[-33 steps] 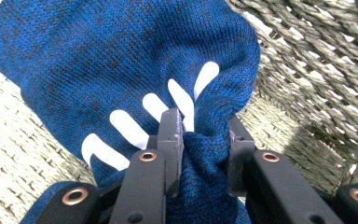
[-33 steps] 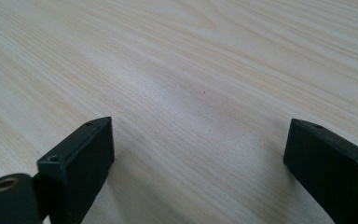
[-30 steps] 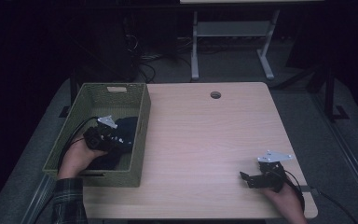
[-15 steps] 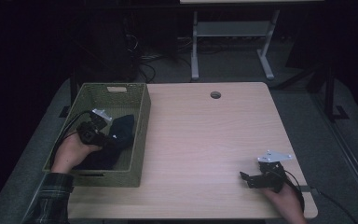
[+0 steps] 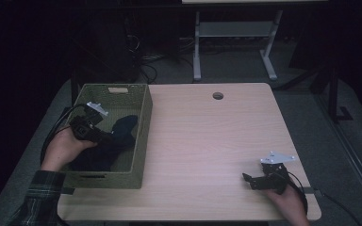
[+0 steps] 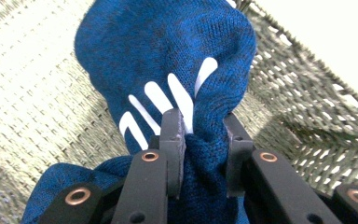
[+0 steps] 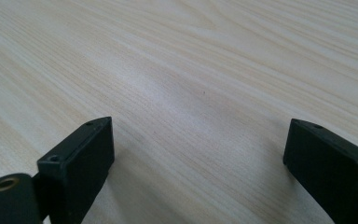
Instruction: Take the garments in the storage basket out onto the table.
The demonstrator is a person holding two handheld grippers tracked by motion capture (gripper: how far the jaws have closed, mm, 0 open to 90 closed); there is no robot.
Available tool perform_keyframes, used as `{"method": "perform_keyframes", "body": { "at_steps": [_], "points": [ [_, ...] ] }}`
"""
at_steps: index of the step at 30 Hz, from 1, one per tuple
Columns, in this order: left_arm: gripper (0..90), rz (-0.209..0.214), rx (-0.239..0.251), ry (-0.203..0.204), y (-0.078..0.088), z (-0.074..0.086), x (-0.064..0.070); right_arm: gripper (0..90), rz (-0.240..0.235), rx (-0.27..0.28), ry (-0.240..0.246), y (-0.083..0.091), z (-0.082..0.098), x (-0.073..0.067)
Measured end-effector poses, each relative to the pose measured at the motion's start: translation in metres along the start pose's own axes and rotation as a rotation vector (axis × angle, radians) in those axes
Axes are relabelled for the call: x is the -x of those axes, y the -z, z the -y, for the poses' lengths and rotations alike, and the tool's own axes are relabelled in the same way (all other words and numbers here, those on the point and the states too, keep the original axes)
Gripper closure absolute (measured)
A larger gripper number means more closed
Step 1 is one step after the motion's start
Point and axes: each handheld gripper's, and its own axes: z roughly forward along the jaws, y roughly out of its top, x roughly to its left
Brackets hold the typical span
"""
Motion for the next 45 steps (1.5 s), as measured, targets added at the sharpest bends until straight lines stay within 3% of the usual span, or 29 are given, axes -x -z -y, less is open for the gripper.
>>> {"method": "perform_keyframes", "body": {
  "at_steps": [8,18,30,45],
  "points": [
    [75.0,-0.017,-0.009,-0.014,0.016,-0.007,0.002,8.3,-0.001,-0.001,-0.002,0.0,0.0,0.0],
    [75.2,-0.044,0.022,-0.016,0.044,-0.015,0.003,8.3,-0.001,0.0,-0.002,0.0,0.0,0.0],
    [75.2,-0.077,0.053,-0.05,0.082,-0.03,0.008,8.3,-0.001,-0.001,-0.003,0.0,0.0,0.0],
    [75.3,-0.05,0.109,-0.098,0.102,-0.051,0.025,8.3,-0.001,-0.001,-0.002,0.0,0.0,0.0]
  ]
}}
